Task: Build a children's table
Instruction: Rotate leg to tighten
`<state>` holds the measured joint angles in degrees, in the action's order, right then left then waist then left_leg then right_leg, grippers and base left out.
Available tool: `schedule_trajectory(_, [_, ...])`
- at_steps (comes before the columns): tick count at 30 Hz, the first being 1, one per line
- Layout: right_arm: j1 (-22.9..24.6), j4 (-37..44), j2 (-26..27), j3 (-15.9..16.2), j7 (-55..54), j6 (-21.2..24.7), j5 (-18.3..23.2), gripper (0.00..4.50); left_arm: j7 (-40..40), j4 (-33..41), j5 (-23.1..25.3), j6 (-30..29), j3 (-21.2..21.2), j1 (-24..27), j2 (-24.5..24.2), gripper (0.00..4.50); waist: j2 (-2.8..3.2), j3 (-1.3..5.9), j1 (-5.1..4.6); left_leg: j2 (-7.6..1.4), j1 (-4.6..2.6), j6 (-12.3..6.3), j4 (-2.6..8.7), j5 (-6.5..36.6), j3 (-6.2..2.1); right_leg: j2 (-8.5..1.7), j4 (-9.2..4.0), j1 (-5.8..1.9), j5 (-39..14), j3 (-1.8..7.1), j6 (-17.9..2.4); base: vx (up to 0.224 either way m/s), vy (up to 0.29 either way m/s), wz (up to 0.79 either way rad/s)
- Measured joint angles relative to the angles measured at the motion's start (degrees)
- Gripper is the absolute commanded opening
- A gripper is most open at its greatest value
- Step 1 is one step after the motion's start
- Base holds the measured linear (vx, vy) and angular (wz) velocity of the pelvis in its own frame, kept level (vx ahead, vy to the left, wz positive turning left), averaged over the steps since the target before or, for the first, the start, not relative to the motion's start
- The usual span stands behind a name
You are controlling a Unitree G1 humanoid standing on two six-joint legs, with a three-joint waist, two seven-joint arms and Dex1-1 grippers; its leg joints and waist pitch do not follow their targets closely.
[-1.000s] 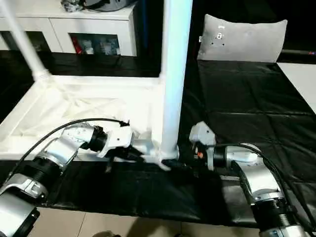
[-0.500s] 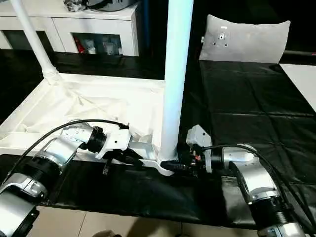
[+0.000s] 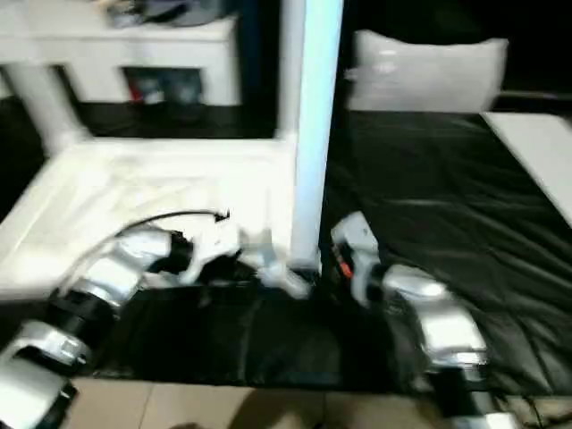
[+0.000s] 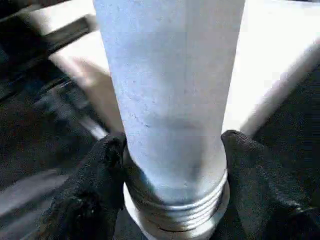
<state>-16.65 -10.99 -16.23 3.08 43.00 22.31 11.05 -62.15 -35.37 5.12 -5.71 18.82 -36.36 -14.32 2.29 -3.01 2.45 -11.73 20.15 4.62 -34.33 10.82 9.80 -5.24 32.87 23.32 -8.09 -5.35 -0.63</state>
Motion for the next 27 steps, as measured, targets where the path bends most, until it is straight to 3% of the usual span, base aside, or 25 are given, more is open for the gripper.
schedule_trajectory(4, [-3.98, -3.16, 7.51, -3.34, -16.84, 2.17, -3.8, 2.64, 13.36, 0.2, 2.37, -6.33, -2.07, 0.04, 7.27, 0.0, 0.06, -0.01, -2.11, -0.09, 0.22, -0.02, 0.0, 0.01, -0.23, -0.08, -0.91, -0.14, 0.0, -0.73, 0.0, 0.0, 0.0, 0.0])
schedule_trajectory(8, [-5.64, -5.63, 9.39, -5.02, -23.96, 0.42, -5.2, 2.64, 21.95, -0.38, 3.95, -9.16, -1.93, -1.0, 12.16, 0.0, 0.38, 0.0, -2.69, -0.12, 0.53, -0.09, 0.14, 0.04, -0.32, -0.26, -1.89, -0.36, 0.0, -1.42, 0.0, 0.0, 0.0, 0.0])
schedule_trajectory(9, [-5.61, -5.84, 9.48, -5.2, -24.28, -0.21, -5.2, 3.2, 22.53, -0.38, 4.01, -9.18, -1.66, -1.13, 12.33, 0.0, 0.42, 0.03, -2.76, -0.13, 0.65, -0.12, 0.16, 0.04, -0.33, -0.27, -1.92, -0.32, 0.02, -1.43, -0.02, 0.0, 0.0, 0.0])
schedule_trajectory(10, [-5.57, -5.84, 9.63, -5.48, -24.31, -0.46, -5.16, 3.2, 22.6, -0.38, 4.04, -9.18, -1.52, -1.31, 12.33, 0.0, 0.43, 0.03, -2.77, -0.14, 0.73, -0.16, 0.16, 0.02, -0.35, -0.27, -1.92, -0.29, 0.04, -1.42, -0.04, 0.0, 0.0, 0.0])
schedule_trajectory(20, [-2.69, -4.42, 7.52, -4.91, -17.92, -6.64, -3.83, 4.11, 16.95, 0.8, 3.44, -5.78, -0.56, -1.37, 8.14, 0.0, 0.45, 0.04, -1.46, -0.19, 0.94, -0.25, 0.38, 0.07, -0.15, -0.24, -0.85, 0.34, 0.93, -1.3, -0.25, 0.0, 0.0, 0.0])
schedule_trajectory(23, [-1.58, -4.3, 4.96, -4.77, -11.97, -9.17, -1.86, 4.33, 13.51, 0.69, 3.16, -2.19, 0.14, -1.3, 5.6, 0.0, 0.45, 0.05, -0.6, -0.24, 1.11, -0.46, 0.47, -0.08, -0.14, -0.12, -0.67, 0.7, 0.89, -1.28, -0.31, 0.0, 0.0, 0.0])
schedule_trajectory(27, [-0.98, -2.63, -3.44, -3.22, 1.1, -11.74, 0.11, 4.43, 3.9, 0.59, 1.3, 4.07, 1.15, -0.24, 0.09, 0.0, 0.47, 0.05, 0.36, -0.23, 0.99, -0.49, 0.42, -0.1, -0.1, -0.18, -0.63, 0.57, 0.87, -1.16, -0.34, 0.0, 0.0, 0.0])
